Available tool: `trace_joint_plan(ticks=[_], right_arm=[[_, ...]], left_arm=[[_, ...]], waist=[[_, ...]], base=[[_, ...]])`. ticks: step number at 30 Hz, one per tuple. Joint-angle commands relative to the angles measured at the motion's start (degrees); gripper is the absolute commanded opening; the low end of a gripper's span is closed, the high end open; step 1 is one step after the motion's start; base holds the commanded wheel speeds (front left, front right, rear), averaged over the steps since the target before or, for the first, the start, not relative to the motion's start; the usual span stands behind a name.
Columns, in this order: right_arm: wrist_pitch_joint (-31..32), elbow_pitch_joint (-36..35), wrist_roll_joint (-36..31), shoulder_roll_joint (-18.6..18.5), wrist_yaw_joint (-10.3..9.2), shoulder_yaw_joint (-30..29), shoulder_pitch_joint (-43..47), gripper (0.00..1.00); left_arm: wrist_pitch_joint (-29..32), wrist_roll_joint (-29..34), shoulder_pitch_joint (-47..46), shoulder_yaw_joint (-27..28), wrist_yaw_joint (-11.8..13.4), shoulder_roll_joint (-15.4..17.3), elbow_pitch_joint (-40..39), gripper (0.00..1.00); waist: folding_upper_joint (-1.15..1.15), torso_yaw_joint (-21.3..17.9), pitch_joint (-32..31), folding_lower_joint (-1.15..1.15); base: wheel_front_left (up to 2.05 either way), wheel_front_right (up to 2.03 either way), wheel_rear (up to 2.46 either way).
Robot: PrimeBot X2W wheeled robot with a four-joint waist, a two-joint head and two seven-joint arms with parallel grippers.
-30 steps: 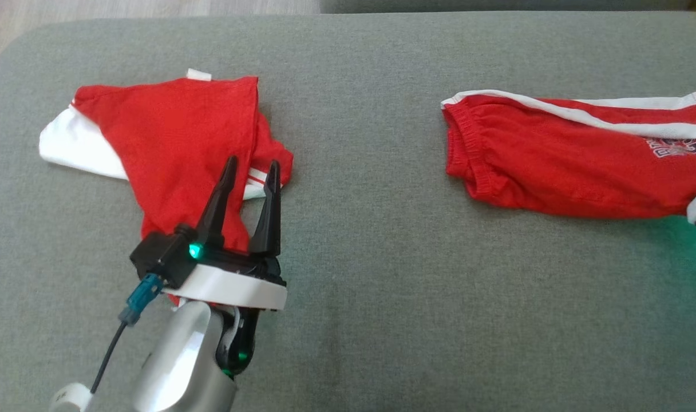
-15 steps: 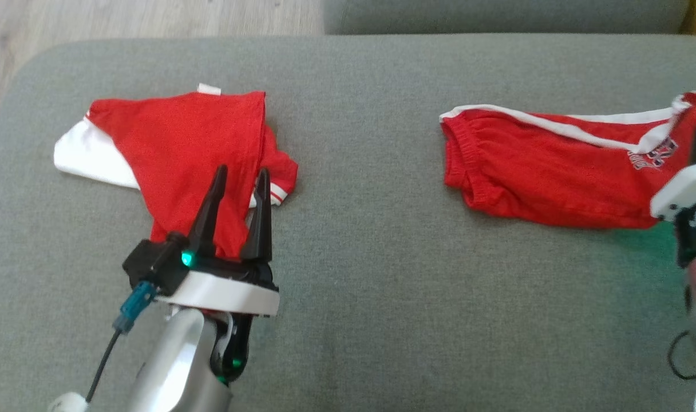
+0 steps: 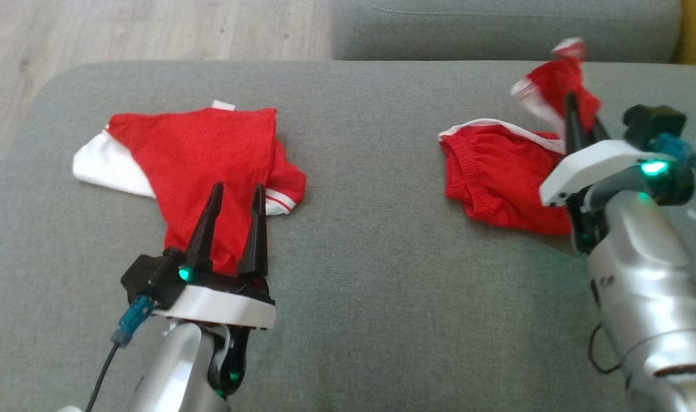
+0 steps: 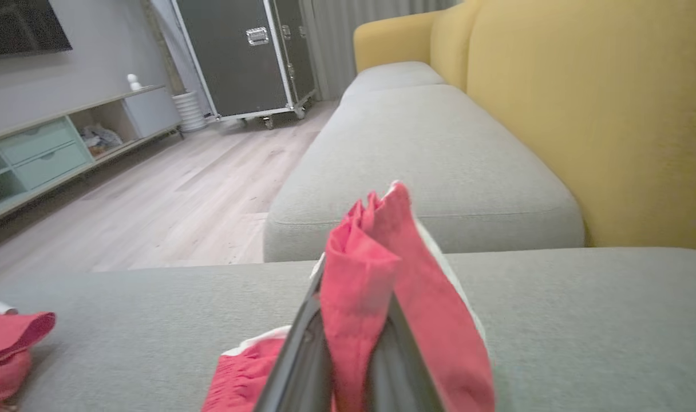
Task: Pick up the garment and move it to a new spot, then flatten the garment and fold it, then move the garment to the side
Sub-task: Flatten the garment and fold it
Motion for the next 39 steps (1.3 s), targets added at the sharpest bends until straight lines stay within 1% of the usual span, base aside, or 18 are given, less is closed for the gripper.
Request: trace_joint_plan(ticks=[1,6,7,9,14,17,18,19,24,26,29,33,34,36,39], right_arm=[[-0.8,-2.8,2.0,1.3,-0.05,3.1,0.5,0.0],[-0.8,-5.8,8.2,1.9,-0.05,12.1,4.2,0.0],[-0.8,-5.8,8.2,1.9,-0.05,12.1,4.2,0.0],[-0.8,-6.0,9.7,1.8,-0.05,15.4,5.4,0.0],[-0.8,-4.9,12.4,0.9,-0.05,22.0,7.0,0.0],[-0.6,-2.4,13.3,0.9,-0.05,26.2,7.4,0.0],[-0.4,-1.4,13.5,1.0,-0.05,27.6,7.3,0.18],[-0.2,-0.3,13.8,1.0,-0.05,28.6,7.2,1.0],[-0.4,0.4,17.3,1.0,-0.05,31.8,6.0,1.0],[-0.6,-0.2,18.2,0.1,-0.05,32.6,5.5,1.0],[-0.7,-1.7,19.2,-2.5,-0.05,32.3,4.9,1.0],[-0.8,-6.5,19.2,-7.0,-0.05,28.1,5.1,1.0],[-0.8,-9.1,18.3,-8.7,-0.05,24.6,5.9,1.0],[-0.8,-12.0,16.7,-9.9,-0.05,20.8,7.3,1.0],[-0.8,-16.5,13.1,-10.2,-0.05,15.0,10.2,1.0]], left_arm=[[-0.5,0.6,-1.0,1.9,0.1,0.5,-1.6,1.0],[-0.5,0.8,-0.6,1.8,0.1,0.5,-1.2,1.0],[-0.5,0.8,-0.6,1.8,0.1,0.5,-1.2,1.0],[-0.5,0.9,-0.4,2.0,0.1,0.5,-1.0,1.0],[-0.5,1.1,0.2,2.8,0.1,0.5,-1.0,1.0],[-0.5,1.1,0.7,3.1,0.1,0.5,-0.9,1.0],[-0.5,1.0,0.8,3.1,0.1,0.5,-0.9,1.0],[-0.5,1.0,0.9,3.1,0.1,0.5,-0.9,1.0],[-0.5,1.0,0.8,3.5,0.1,0.5,-1.1,1.0],[-0.5,1.1,0.7,3.6,0.1,0.5,-1.2,1.0],[-0.5,1.1,0.5,3.8,0.1,0.5,-1.5,1.0],[-0.5,1.1,0.5,4.3,0.1,0.5,-2.1,1.0],[-0.5,1.1,0.5,4.6,0.1,0.5,-2.6,1.0],[-0.5,1.1,0.4,4.9,0.1,0.5,-3.0,1.0],[-0.5,1.1,0.5,5.5,0.1,0.5,-3.4,1.0]], waist=[[0.0,0.7,-0.1,0.0],[0.0,2.7,-0.6,0.0],[0.0,2.7,-0.6,0.0],[0.0,3.3,-0.8,0.0],[0.0,3.8,-1.0,0.0],[0.0,3.4,-1.0,0.0],[0.0,3.2,-1.1,0.0],[0.0,2.9,-1.1,0.0],[0.0,1.1,-1.2,0.0],[0.0,0.2,-1.4,0.0],[0.0,-1.3,-1.7,0.0],[0.0,-3.6,-2.0,0.0],[0.0,-4.8,-2.0,0.0],[0.0,-5.9,-2.0,0.0],[0.0,-7.5,-1.9,0.0]], base=[[0.0,0.0,0.0],[0.0,0.0,0.0],[0.0,0.0,0.0],[0.0,0.0,0.0],[0.0,0.0,0.0],[0.0,0.0,0.0],[0.0,0.0,0.0],[0.0,0.0,0.0],[0.0,0.0,0.0],[0.0,0.0,0.0],[0.0,0.0,0.0],[0.0,0.0,0.0],[0.0,0.0,0.0],[0.0,0.0,0.0],[0.0,0.0,0.0]])
